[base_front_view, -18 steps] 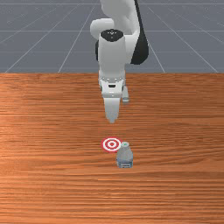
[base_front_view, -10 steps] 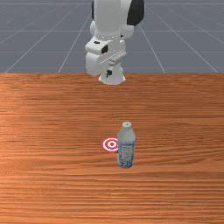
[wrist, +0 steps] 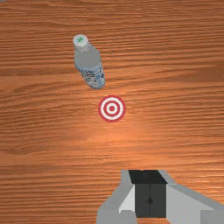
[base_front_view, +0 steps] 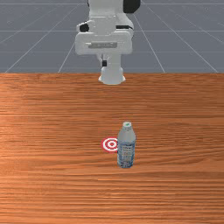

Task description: Pick up the bottle and put it on the marker

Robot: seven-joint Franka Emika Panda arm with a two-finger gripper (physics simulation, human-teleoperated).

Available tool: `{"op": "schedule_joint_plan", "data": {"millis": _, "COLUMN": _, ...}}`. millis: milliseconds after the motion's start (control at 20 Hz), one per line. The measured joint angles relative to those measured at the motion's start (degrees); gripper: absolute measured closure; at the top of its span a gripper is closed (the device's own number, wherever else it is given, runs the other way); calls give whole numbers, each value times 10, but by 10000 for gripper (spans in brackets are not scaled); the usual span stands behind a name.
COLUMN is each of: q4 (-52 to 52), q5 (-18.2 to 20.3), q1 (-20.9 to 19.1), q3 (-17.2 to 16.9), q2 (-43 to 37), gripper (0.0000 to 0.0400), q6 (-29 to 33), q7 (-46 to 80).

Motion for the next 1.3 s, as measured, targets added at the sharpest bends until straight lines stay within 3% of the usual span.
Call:
{"op": "schedule_joint_plan", "data": {"millis": 150, "q4": 56, "q5": -4, "q1": 6, "q3": 10, "q2": 13, "gripper": 400, "q6": 66, "q7": 24}}
{"op": "schedule_joint_plan", "data": {"millis": 250, "q4": 135, "q5": -22, "q1": 16, "q3": 20, "q2": 80, "gripper": 400, "q6": 93, "q7": 40}}
{"op": "schedule_joint_plan", "data": {"millis": 300, "q4": 171, "q5": -34, "q1": 24, "q3": 23, "q2": 129, "gripper": 243, "q6": 109, "q7": 52}}
{"op": "schedule_joint_plan", "data": {"millis": 350, "q4": 195, "q5": -44, "q1": 31, "q3": 24, "q2": 171, "gripper": 148, "q6": 126, "q7": 63}}
{"op": "schedule_joint_plan", "data": {"millis": 400, "q4": 207, "q5": -50, "q1": 36, "q3": 24, "q2": 199, "gripper": 90, "q6": 139, "q7": 70}}
{"op": "schedule_joint_plan", "data": {"millis": 500, "q4": 220, "q5": -56, "q1": 44, "q3": 26, "q2": 227, "gripper": 33, "q6": 160, "q7": 82}}
{"op": "schedule_joint_plan", "data": {"millis": 600, "q4": 229, "q5": -61, "q1": 53, "q3": 27, "q2": 249, "gripper": 12, "q6": 187, "q7": 97}}
{"op": "schedule_joint_plan", "data": {"millis": 800, "q4": 252, "q5": -79, "q1": 66, "q3": 19, "q2": 317, "gripper": 2, "q6": 248, "q7": 111}}
{"op": "schedule_joint_plan", "data": {"millis": 1200, "q4": 264, "q5": -86, "q1": 67, "q3": 8, "q2": 372, "gripper": 0, "q6": 257, "q7": 121}}
{"op": "schedule_joint_plan", "data": {"millis": 1250, "q4": 264, "q5": -86, "q1": 66, "q3": 8, "q2": 375, "gripper": 157, "q6": 257, "q7": 121}}
{"op": "schedule_joint_plan", "data": {"millis": 1300, "q4": 264, "q5": -86, "q1": 67, "q3": 8, "q2": 377, "gripper": 221, "q6": 257, "q7": 122}}
